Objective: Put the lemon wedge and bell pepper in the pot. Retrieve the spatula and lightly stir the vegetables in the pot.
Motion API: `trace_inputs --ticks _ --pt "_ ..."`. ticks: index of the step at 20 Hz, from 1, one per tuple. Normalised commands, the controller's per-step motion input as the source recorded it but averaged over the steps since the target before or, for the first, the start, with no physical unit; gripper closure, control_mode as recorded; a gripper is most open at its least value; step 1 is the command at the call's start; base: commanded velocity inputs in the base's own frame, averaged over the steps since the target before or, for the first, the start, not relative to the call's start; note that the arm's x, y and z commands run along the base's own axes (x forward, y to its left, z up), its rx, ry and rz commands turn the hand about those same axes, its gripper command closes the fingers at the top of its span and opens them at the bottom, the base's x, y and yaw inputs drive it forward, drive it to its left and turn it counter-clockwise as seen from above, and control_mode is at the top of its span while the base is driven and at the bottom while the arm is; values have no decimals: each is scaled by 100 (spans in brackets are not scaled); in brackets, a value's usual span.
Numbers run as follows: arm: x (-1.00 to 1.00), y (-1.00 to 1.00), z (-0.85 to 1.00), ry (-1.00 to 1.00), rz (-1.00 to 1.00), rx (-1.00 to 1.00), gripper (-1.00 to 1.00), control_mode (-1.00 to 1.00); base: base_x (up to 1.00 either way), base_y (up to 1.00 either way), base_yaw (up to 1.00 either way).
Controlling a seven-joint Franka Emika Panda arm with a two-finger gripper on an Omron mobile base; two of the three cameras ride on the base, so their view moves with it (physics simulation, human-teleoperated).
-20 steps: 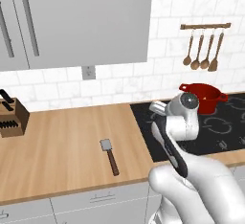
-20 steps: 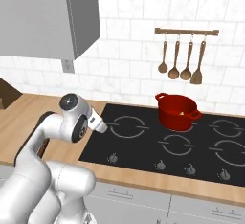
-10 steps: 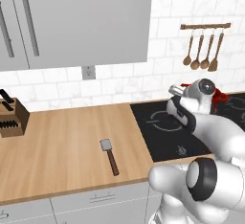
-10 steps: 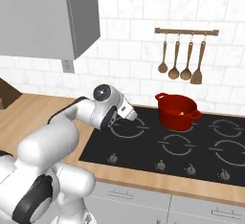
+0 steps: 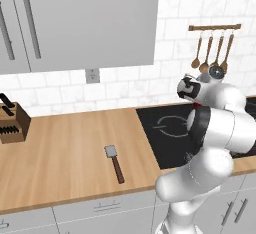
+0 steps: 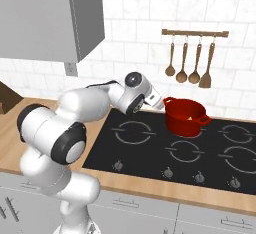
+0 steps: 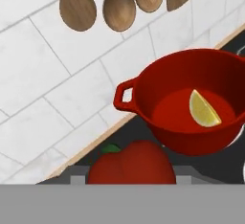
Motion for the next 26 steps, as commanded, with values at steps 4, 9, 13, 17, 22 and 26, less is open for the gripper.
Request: trace_inputs --ticks 4,9,13,17,22,26 --pt "41 -60 -3 0 -1 0 100 -100 0 0 0" --pt "12 -65 -19 0 -5 -6 100 -100 0 0 0" --pt "19 -51 -28 4 -4 -9 100 -100 0 0 0" --pt "21 -34 -32 7 0 -6 100 -100 0 0 0" --pt "18 -16 -36 8 0 -1 100 -100 0 0 0" --pt "33 -15 -32 7 0 0 100 -100 0 0 0"
